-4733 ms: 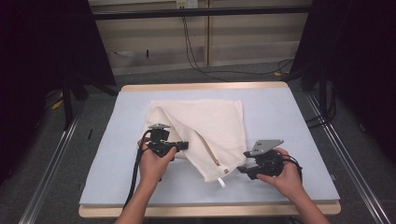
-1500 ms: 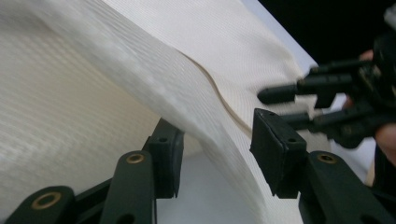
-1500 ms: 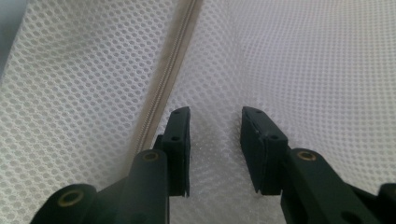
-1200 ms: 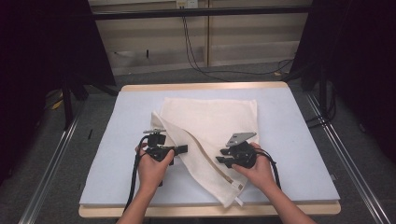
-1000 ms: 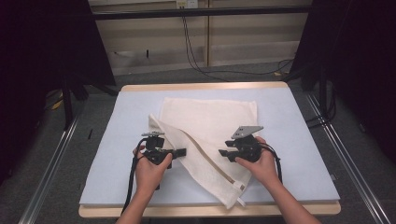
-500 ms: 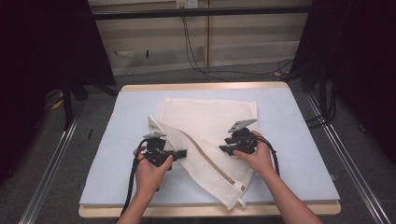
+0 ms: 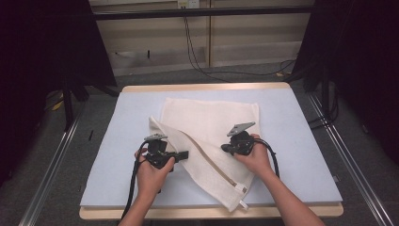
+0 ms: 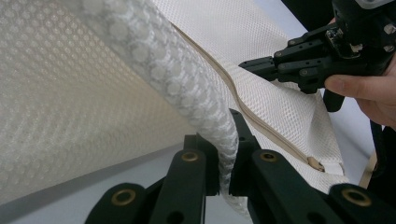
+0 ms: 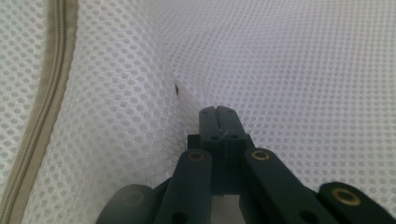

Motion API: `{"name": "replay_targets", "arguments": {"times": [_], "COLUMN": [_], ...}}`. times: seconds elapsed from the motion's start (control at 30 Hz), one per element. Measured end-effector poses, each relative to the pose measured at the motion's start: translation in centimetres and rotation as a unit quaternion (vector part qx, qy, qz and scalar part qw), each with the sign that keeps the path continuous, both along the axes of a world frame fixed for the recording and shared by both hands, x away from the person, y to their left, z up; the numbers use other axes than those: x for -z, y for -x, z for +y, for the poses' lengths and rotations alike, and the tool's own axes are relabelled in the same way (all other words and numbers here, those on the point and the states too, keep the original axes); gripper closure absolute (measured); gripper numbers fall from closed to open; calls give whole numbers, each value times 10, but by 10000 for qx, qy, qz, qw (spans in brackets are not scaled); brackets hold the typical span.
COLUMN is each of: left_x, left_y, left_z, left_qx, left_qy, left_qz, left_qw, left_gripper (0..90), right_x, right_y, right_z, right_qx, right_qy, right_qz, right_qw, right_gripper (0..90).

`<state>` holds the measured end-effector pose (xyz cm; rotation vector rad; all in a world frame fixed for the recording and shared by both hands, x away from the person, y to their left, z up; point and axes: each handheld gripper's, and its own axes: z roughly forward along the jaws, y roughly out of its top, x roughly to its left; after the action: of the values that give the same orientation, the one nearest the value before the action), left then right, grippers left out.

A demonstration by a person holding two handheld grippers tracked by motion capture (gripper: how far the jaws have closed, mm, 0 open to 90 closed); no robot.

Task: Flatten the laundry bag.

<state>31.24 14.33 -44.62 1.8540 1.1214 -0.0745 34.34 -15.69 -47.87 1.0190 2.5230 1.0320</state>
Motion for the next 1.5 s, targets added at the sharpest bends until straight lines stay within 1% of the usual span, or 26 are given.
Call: {"name": "replay_targets", "arguments": {"times": [0.13, 0.2, 0.23, 0.37, 0.4, 0.47, 0.5, 0.53, 0.57, 0.63, 0.67, 0.7, 0.73, 0.8, 0.87, 0.93, 0.97, 1.0, 1.03, 1.17, 1.2, 1.27, 1.3, 1.37, 1.4, 1.5], "left_x": [-2, -4, -4, -6, -6, -4, -4, -3, -2, -1, 0, 1, 2, 4, 5, 6, 6, 6, 6, 5, 4, 4, 4, 4, 4, 3], "left_y": [0, 0, 0, 0, 1, 3, 5, 7, 8, 10, 11, 12, 13, 15, 16, 17, 18, 19, 19, 21, 21, 21, 21, 20, 20, 20], "left_z": [-2, -4, -5, -10, -12, -16, -17, -18, -19, -19, -18, -18, -17, -15, -14, -13, -13, -13, -12, -11, -10, -5, -1, 7, 12, 24], "left_qx": [32, 72, 87, 142, 166, 212, 239, 268, 288, 315, 306, 319, 318, 325, 336, 313, 314, 326, 333, 358, 372, 286, 252, 189, 176, 37], "left_qy": [76, 127, 140, 184, 140, 133, 137, 121, 106, 63, 81, 79, 92, 81, 72, 101, 81, 82, 73, 67, 6, -180, -243, -207, -154, -122], "left_qz": [-47, -92, -102, -178, -197, -199, -196, -185, -175, -162, -151, -131, -76, -68, -34, -18, -29, -32, -38, -61, -58, -94, -129, -134, -113, -247], "left_qw": [10000, 9999, 9998, 9996, 9996, 9995, 9994, 9994, 9994, 9994, 9994, 9994, 9994, 9994, 9994, 9995, 9995, 9994, 9994, 9993, 9993, 9994, 9993, 9995, 9997, 9996], "left_gripper": [869, 869, 869, 869, 869, 869, 869, 869, 869, 869, 868, 868, 867, 866, 865, 864, 864, 863, 862, 849, 825, 711, 711, 687, 645, 535], "right_x": [-3, -7, -9, -16, -17, -18, -18, -18, -17, -16, -16, -16, -15, -15, -16, -21, -23, -26, -27, -33, -33, -30, -29, -27, -25, -20], "right_y": [-3, -4, -6, -11, -12, -14, -15, -16, -16, -17, -16, -16, -16, -14, -11, -7, -5, -4, -3, 6, 8, 13, 14, 16, 16, 17], "right_z": [-5, -10, -13, -25, -29, -35, -38, -40, -41, -40, -40, -39, -37, -36, -34, -31, -29, -25, -22, 1, 6, 15, 16, 18, 18, 17], "right_qx": [320, 588, 632, 1014, 1106, 1201, 1326, 1338, 1427, 1411, 1439, 1464, 1439, 1340, 1357, 1360, 1373, 1281, 1186, 791, 662, 518, 457, 436, 410, 421], "right_qy": [-128, -217, -217, -228, -168, -174, -161, -150, -121, -83, -38, -44, -64, -37, -148, -261, -412, -583, -650, -802, -798, -736, -741, -705, -706, -703], "right_qz": [-197, -296, -372, -618, -690, -695, -718, -723, -797, -779, -858, -820, -711, -790, -798, -959, -1006, -966, -929, -823, -814, -775, -753, -765, -729, -688], "right_qw": [9992, 9976, 9971, 9927, 9913, 9902, 9884, 9883, 9865, 9869, 9859, 9858, 9870, 9878, 9874, 9857, 9845, 9853, 9864, 9902, 9913, 9929, 9934, 9936, 9940, 9943], "right_gripper": [900, 900, 900, 900, 900, 900, 900, 900, 900, 900, 900, 900, 900, 900, 876, 828, 790, 771, 756, 714, 702, 689, 689, 689, 686, 651]}}
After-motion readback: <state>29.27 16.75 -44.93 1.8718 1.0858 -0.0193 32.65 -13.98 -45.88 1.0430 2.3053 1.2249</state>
